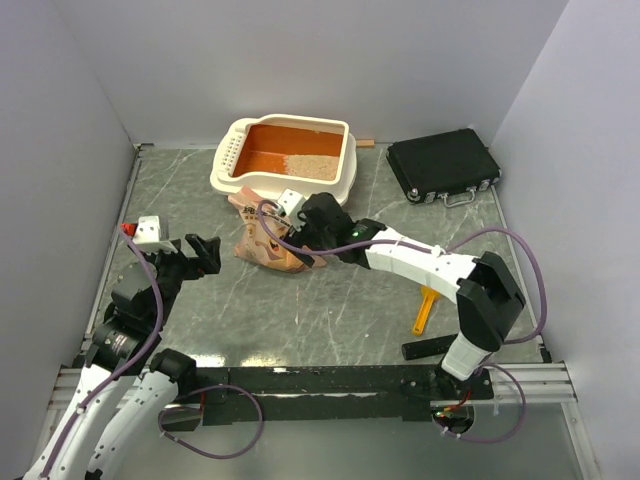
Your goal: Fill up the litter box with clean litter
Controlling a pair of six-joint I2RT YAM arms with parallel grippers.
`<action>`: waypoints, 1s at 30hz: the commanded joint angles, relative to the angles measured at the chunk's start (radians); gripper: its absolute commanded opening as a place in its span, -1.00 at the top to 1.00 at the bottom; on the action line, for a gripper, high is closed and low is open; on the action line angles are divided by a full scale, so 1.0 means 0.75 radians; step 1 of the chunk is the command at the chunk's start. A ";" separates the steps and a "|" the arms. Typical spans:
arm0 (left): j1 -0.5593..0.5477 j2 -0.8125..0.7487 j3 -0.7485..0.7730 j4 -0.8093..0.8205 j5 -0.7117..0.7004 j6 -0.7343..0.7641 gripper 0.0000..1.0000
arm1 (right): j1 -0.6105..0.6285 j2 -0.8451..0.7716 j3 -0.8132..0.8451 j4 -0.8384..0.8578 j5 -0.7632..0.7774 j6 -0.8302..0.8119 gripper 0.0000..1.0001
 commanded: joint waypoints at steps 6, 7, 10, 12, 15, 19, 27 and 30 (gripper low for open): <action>0.000 -0.009 0.019 0.030 0.002 0.022 -0.94 | 0.048 0.093 0.139 0.093 0.136 -0.062 -0.81; 0.000 -0.007 0.021 0.028 0.002 0.024 -0.94 | 0.052 0.109 0.141 0.095 0.148 -0.064 -0.78; -0.002 -0.009 0.019 0.028 0.004 0.024 -0.94 | 0.063 0.142 0.166 0.073 0.169 -0.070 -0.58; -0.002 -0.009 0.019 0.028 0.004 0.024 -0.94 | 0.065 0.152 0.178 0.054 0.175 -0.074 -0.31; 0.000 -0.011 0.021 0.028 0.006 0.024 -0.94 | 0.081 0.154 0.178 0.046 0.216 -0.091 0.61; 0.000 -0.009 0.021 0.028 0.007 0.026 -0.93 | 0.091 0.109 0.157 0.023 0.291 -0.087 1.00; 0.000 -0.017 0.023 0.030 0.015 0.022 -0.93 | 0.055 -0.216 0.063 -0.097 0.369 0.044 1.00; 0.000 -0.019 0.021 0.030 0.021 0.022 -0.94 | -0.001 -0.332 0.006 -0.148 0.387 0.148 1.00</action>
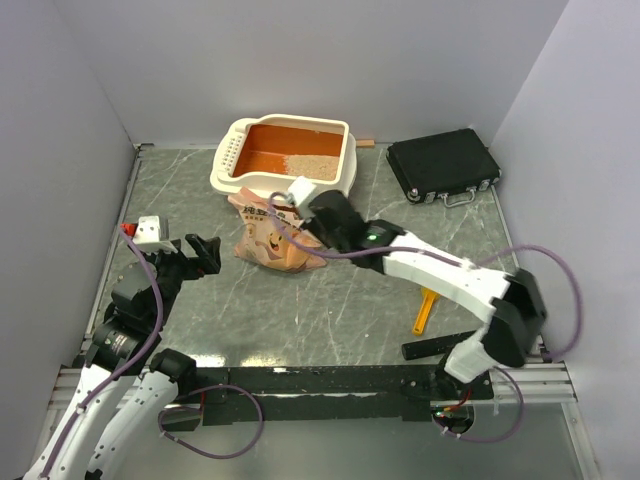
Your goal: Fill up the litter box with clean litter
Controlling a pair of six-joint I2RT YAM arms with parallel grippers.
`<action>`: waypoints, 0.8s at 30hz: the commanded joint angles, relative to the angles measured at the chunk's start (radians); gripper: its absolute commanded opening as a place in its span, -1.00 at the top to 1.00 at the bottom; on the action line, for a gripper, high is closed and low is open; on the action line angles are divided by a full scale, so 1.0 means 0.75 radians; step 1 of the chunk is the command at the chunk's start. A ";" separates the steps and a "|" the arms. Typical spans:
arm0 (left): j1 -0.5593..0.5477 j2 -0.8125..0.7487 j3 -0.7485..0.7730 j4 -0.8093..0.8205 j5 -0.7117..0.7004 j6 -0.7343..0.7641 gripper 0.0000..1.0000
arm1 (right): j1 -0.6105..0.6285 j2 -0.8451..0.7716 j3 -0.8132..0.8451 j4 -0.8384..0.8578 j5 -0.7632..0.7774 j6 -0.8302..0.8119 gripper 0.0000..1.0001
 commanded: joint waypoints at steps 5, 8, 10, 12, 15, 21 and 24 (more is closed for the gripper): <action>0.000 -0.020 0.021 0.034 0.027 0.022 -0.94 | -0.245 -0.330 -0.196 -0.095 0.056 0.321 1.00; 0.000 -0.010 0.019 0.036 0.048 0.024 -0.94 | -0.407 -0.367 -0.300 -0.114 -0.006 0.473 1.00; 0.000 0.000 0.021 0.034 0.058 0.024 -0.94 | -0.513 -0.426 -0.406 -0.071 -0.161 0.600 1.00; 0.002 0.006 0.021 0.036 0.064 0.026 -0.94 | -0.660 -0.455 -0.474 -0.034 -0.375 0.704 1.00; 0.002 0.012 0.019 0.036 0.072 0.024 -0.94 | -0.781 -0.426 -0.558 -0.001 -0.503 0.814 1.00; 0.002 0.023 0.019 0.032 0.070 0.026 -0.94 | -0.900 -0.357 -0.724 0.132 -0.667 0.978 0.44; 0.002 0.029 0.019 0.034 0.070 0.024 -0.94 | -0.922 -0.330 -0.767 0.185 -0.691 1.017 0.13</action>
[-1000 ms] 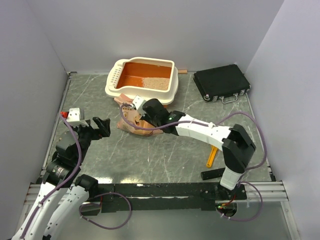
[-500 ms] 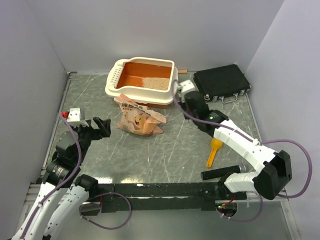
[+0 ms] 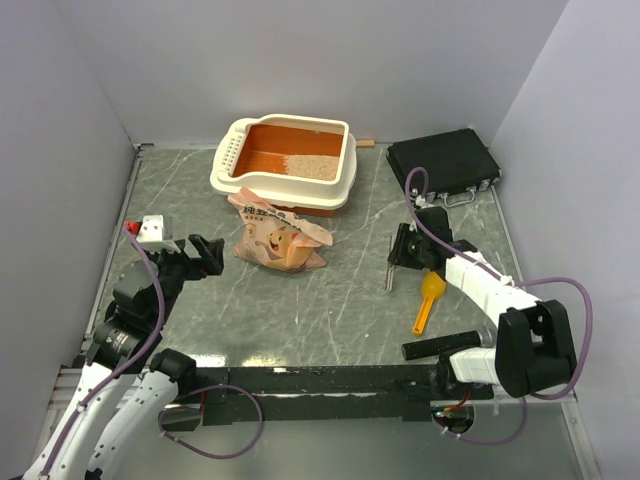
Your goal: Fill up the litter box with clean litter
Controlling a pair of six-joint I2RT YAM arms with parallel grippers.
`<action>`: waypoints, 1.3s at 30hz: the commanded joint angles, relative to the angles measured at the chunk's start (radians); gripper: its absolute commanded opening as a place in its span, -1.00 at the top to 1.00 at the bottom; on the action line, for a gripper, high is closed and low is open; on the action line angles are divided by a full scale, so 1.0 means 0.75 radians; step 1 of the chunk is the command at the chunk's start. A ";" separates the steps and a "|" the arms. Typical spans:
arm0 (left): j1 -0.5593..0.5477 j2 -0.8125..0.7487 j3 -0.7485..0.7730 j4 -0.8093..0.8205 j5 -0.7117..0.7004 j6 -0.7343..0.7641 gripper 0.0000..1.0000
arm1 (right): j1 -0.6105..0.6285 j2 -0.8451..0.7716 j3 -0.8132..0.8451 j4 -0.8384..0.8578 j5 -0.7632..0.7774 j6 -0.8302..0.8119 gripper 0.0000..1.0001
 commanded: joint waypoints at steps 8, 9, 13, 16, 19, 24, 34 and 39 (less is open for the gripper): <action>0.004 0.028 0.013 0.038 0.024 0.025 -0.94 | -0.053 0.046 -0.085 0.174 -0.130 0.154 -0.37; 0.002 0.028 0.013 0.040 0.026 0.025 -0.93 | -0.053 0.021 -0.074 0.168 -0.134 0.126 -0.39; 0.004 0.044 0.009 0.050 0.038 0.027 -0.94 | -0.018 -0.134 -0.033 0.153 -0.162 0.013 -0.46; 0.004 0.093 0.011 0.062 0.093 0.029 -0.94 | 0.006 -0.200 0.024 0.152 -0.275 -0.058 -0.48; 0.002 0.195 0.066 0.044 0.197 0.005 -0.94 | 0.025 -0.196 0.097 0.151 -0.357 -0.087 -0.49; 0.006 0.471 0.275 -0.001 0.343 -0.038 -0.94 | 0.056 -0.190 0.163 0.202 -0.434 -0.079 -0.50; 0.214 1.007 0.502 0.003 0.406 -0.034 -0.94 | 0.202 -0.235 0.128 0.297 -0.404 -0.022 -0.52; 0.420 1.205 0.502 0.168 0.647 -0.028 -0.94 | 0.287 -0.251 0.104 0.301 -0.414 0.007 -0.52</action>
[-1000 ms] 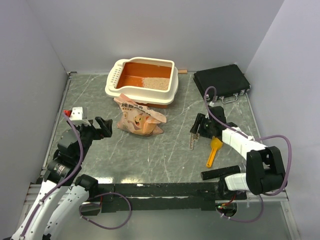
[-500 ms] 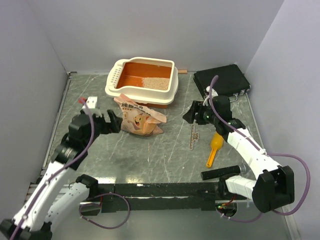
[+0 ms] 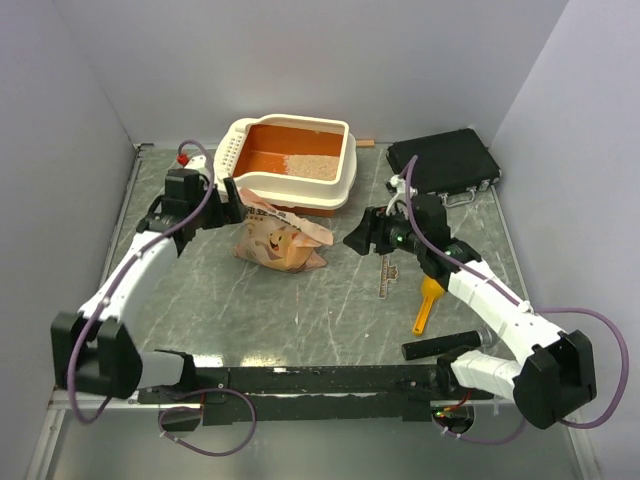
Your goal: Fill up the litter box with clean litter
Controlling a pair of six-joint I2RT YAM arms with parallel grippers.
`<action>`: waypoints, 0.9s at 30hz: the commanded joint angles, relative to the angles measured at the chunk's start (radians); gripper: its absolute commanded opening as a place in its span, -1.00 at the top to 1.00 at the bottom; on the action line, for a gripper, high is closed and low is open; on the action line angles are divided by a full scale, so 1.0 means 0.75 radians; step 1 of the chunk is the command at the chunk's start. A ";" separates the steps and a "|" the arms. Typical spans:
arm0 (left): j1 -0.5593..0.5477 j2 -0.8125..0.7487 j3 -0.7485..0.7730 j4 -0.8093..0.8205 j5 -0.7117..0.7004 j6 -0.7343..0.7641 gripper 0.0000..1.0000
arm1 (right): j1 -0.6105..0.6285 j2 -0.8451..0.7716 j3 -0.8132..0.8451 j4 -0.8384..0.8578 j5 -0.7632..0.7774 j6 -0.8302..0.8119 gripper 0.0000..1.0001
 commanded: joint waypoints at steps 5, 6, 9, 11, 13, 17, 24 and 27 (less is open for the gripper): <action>0.292 0.261 0.140 0.187 0.525 0.016 -0.94 | 0.104 -0.153 -0.138 0.137 -0.043 0.042 -0.53; 0.305 0.312 0.150 0.204 0.639 0.003 -0.94 | 0.108 -0.170 -0.159 0.143 -0.045 0.048 -0.52; 0.315 0.376 0.166 0.316 0.760 -0.029 -0.94 | 0.115 -0.225 -0.224 0.162 -0.074 0.050 -0.52; 0.322 0.406 0.211 0.341 0.875 -0.021 -0.94 | 0.121 -0.253 -0.251 0.144 -0.088 0.036 -0.52; 0.324 0.441 0.268 0.343 0.981 -0.017 -0.94 | 0.125 -0.284 -0.269 0.135 -0.096 0.028 -0.52; 0.326 0.447 0.326 0.347 1.096 -0.034 -0.94 | 0.127 -0.317 -0.312 0.137 -0.108 0.020 -0.53; 0.326 0.472 0.353 0.290 1.117 -0.054 -0.94 | 0.131 -0.307 -0.304 0.135 -0.119 0.018 -0.52; 0.324 0.496 0.369 0.214 1.059 0.024 -0.94 | 0.133 -0.307 -0.300 0.129 -0.110 0.012 -0.52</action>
